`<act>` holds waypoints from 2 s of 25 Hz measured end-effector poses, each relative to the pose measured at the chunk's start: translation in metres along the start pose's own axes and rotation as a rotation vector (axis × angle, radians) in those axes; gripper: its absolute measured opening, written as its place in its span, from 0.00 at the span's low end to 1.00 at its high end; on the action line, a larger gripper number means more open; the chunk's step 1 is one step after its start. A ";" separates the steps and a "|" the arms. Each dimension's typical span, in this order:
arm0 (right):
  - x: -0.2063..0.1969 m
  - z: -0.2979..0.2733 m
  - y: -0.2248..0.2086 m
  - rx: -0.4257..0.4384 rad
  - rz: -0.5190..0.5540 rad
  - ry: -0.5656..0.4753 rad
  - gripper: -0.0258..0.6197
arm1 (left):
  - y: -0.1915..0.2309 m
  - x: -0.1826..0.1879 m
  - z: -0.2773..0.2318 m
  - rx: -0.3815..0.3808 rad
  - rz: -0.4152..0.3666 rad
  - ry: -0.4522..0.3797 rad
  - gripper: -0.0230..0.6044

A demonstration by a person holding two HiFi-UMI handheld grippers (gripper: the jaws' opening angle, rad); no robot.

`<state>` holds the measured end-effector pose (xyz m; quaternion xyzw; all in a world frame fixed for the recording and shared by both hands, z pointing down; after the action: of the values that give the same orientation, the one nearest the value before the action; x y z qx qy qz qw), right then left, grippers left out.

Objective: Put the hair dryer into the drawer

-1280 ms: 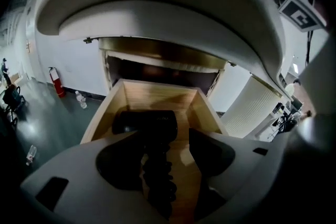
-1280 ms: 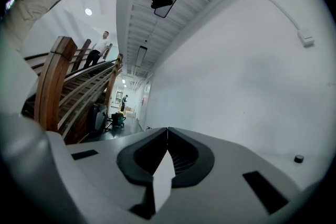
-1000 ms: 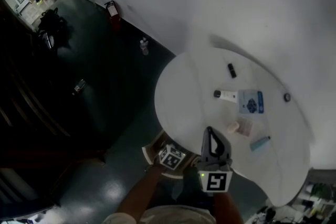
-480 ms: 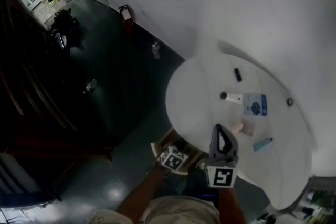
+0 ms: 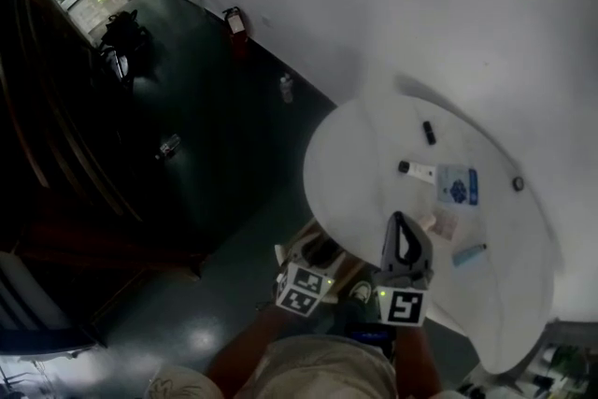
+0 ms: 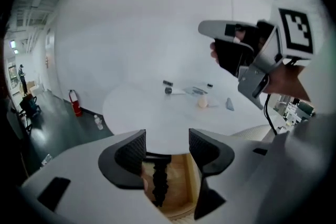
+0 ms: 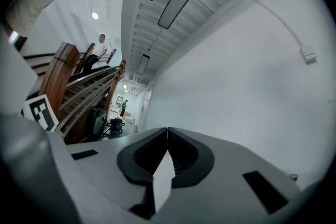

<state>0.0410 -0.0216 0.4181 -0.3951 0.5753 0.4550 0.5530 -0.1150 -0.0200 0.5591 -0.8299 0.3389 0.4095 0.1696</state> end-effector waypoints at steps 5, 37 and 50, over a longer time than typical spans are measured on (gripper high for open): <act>0.013 0.002 0.000 -0.005 -0.009 -0.032 0.05 | 0.009 0.046 0.025 0.078 0.015 -0.195 0.45; 0.036 0.079 -0.090 -0.303 0.016 -0.050 0.05 | -0.063 0.199 0.020 0.038 -0.092 -0.753 0.04; 0.038 0.203 -0.172 -0.707 0.020 -0.033 0.05 | -0.188 0.247 -0.039 -0.261 -0.158 -0.784 0.04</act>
<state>0.2591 0.1285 0.3709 -0.5491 0.3772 0.6378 0.3866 0.1468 -0.0124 0.3871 -0.6492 0.1293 0.7195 0.2099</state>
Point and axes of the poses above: the fingertips, and each gripper's own axes: z backward along the fingers, y to its left, x out of its top, the point moved 8 cm from there along z, backward along the fingers, and after that the axes turned 8 degrees about -z, right-handed, at the moved point
